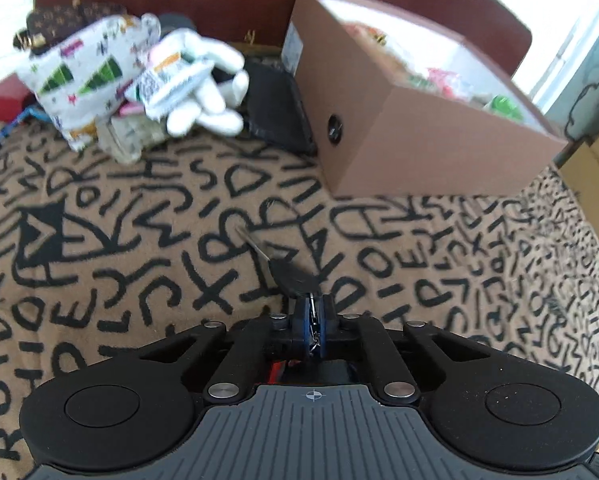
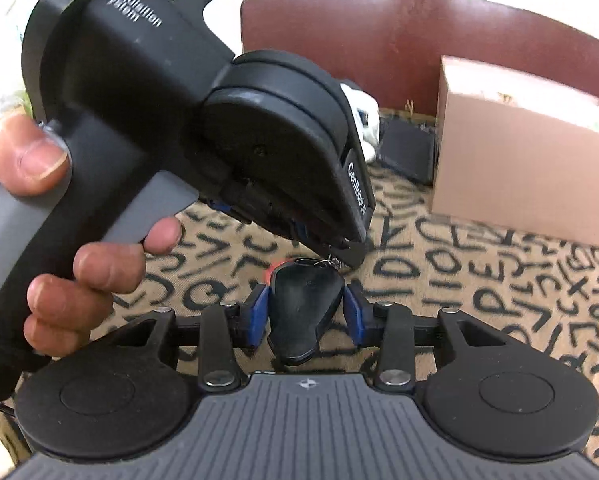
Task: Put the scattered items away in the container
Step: 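Lift the key with the left tool and carry it toward the box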
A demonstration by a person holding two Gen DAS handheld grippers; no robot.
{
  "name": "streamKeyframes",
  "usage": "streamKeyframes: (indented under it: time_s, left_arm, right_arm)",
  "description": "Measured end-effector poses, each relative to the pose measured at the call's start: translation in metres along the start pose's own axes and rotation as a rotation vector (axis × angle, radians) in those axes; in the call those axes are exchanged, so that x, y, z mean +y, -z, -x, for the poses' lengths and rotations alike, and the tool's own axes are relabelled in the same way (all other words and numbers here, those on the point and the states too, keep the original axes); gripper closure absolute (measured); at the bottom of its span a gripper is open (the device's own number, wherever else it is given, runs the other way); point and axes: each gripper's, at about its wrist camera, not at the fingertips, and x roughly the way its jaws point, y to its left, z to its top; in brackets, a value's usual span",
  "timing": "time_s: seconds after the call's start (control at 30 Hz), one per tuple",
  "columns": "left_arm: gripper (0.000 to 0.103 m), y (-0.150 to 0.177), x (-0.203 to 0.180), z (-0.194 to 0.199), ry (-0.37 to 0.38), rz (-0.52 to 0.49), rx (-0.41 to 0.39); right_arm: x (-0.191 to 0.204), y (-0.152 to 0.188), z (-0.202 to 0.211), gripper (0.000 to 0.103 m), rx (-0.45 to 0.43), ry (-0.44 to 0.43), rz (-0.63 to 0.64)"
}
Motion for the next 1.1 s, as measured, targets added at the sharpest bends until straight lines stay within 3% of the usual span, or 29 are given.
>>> streamKeyframes:
  time_s: [0.23,0.57,0.9,0.93,1.1]
  left_arm:
    - [0.103,-0.014,-0.015,0.040,0.040,-0.018,-0.093]
    - [0.103,-0.043,-0.037,0.071,0.098,-0.057,-0.164]
    - [0.103,-0.062,-0.058,0.082,0.077,-0.117,-0.224]
    - [0.080,-0.062,-0.055,0.080,0.066,-0.108,-0.216]
    - [0.061,-0.058,-0.022,0.063,0.028,-0.010,-0.150]
  right_arm:
    - [0.000,-0.022,0.023,0.059,-0.100,-0.012,0.000]
    - [-0.014,-0.043,0.041,0.059,-0.198,-0.001,0.026]
    - [-0.027,-0.054,0.050,0.059,-0.252,0.024,0.021]
    - [-0.028,-0.053,0.050,0.059,-0.251,0.024,0.021]
    - [-0.029,-0.046,0.050,0.059,-0.233,0.035,0.003]
